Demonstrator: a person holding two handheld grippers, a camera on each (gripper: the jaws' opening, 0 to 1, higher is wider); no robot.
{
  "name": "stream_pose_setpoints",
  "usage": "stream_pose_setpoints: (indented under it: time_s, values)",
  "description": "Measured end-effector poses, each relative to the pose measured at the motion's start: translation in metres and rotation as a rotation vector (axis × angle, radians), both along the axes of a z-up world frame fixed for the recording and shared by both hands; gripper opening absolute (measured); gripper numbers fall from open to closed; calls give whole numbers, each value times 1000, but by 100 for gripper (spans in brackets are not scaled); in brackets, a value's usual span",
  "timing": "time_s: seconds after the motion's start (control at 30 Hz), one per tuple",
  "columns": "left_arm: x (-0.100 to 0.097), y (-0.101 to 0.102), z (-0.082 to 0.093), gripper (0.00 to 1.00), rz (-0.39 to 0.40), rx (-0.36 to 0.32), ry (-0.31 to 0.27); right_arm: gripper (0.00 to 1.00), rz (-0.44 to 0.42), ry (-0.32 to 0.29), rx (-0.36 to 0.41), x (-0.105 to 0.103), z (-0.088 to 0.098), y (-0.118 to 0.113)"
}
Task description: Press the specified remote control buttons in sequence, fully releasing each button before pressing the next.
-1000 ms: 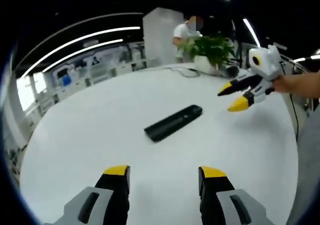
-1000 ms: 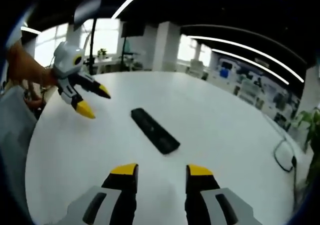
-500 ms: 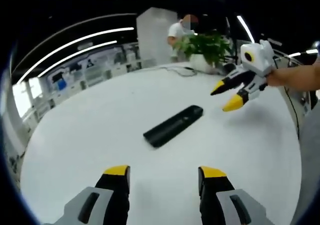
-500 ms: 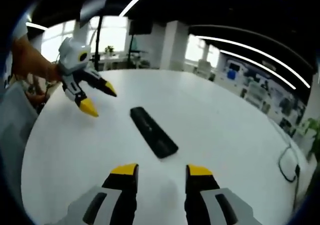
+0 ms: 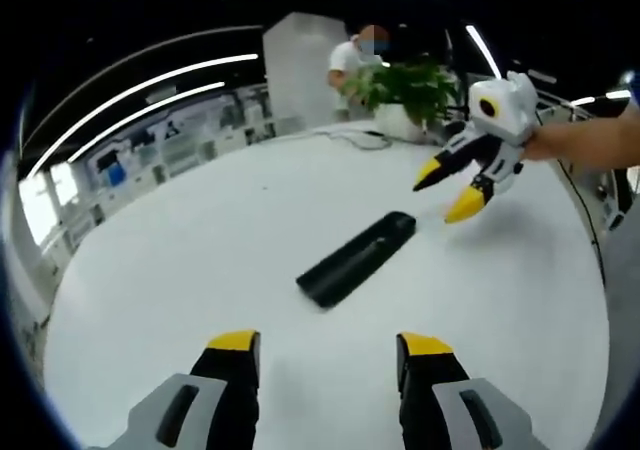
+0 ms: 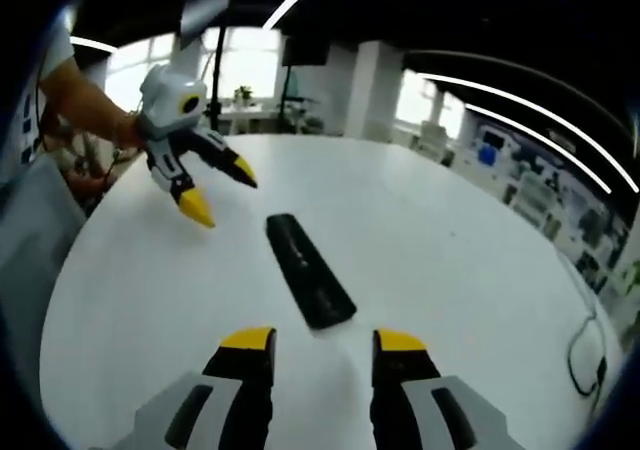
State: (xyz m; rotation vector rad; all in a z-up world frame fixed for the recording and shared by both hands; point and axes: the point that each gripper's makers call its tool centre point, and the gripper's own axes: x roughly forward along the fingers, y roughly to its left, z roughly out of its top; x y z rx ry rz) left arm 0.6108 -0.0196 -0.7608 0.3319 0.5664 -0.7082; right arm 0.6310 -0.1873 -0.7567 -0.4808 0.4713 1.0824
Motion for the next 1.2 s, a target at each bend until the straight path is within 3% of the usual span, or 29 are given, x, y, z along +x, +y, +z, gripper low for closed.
stream_pose_setpoints:
  time_s: [0.47,1.2]
  values:
    - [16,-9,-1,56,-107,19,17,37,93,56,-2,14,-5,17]
    - [38,-29,-6,55,-319,58,13,36,241,125,-99,18,-21,29]
